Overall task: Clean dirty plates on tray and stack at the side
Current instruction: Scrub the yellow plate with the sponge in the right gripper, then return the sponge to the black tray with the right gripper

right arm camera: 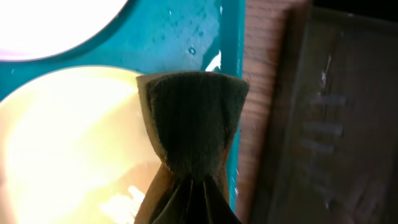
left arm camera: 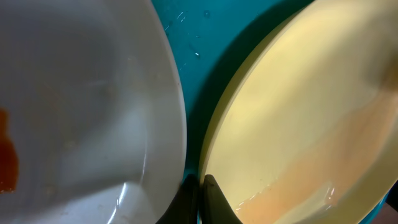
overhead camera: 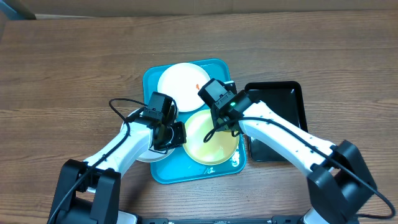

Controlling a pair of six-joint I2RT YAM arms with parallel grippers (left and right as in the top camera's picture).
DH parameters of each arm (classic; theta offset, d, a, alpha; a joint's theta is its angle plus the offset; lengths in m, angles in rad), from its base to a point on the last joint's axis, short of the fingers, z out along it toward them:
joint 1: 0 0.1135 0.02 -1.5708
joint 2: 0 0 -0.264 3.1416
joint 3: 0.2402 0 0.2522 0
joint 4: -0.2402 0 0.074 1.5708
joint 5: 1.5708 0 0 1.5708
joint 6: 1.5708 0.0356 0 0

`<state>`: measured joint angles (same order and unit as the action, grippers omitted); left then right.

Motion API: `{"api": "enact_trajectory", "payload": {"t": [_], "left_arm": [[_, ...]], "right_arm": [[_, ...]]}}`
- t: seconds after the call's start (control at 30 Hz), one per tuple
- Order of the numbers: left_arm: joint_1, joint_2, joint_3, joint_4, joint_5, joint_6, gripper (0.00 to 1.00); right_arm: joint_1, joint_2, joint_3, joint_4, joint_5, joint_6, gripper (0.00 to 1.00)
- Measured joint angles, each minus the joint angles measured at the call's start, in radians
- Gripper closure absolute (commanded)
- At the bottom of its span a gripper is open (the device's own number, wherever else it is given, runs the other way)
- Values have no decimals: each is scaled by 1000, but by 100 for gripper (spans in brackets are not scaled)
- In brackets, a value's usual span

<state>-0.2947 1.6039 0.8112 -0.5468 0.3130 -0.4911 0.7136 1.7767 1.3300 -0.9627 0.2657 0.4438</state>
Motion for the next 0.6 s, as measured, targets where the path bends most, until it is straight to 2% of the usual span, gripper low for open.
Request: {"api": "enact_trajectory", "payload": {"t": [0.17,0.27,0.4,0.6], "left_arm": [[0,0,0,0,0,0,96],[0,0,0,1,-1,0,96],[0,0,0,2,-3,0,96],[0,0,0,1,-3,0,96]], "right_arm": [[-47,-96,0,-103,-7,4,96],[-143,-125,-1,-145,-21,11,96],[-276,-126,-55,-76,-90,-4,96],[-419,-126,-257,65,-204,-38,96]]}}
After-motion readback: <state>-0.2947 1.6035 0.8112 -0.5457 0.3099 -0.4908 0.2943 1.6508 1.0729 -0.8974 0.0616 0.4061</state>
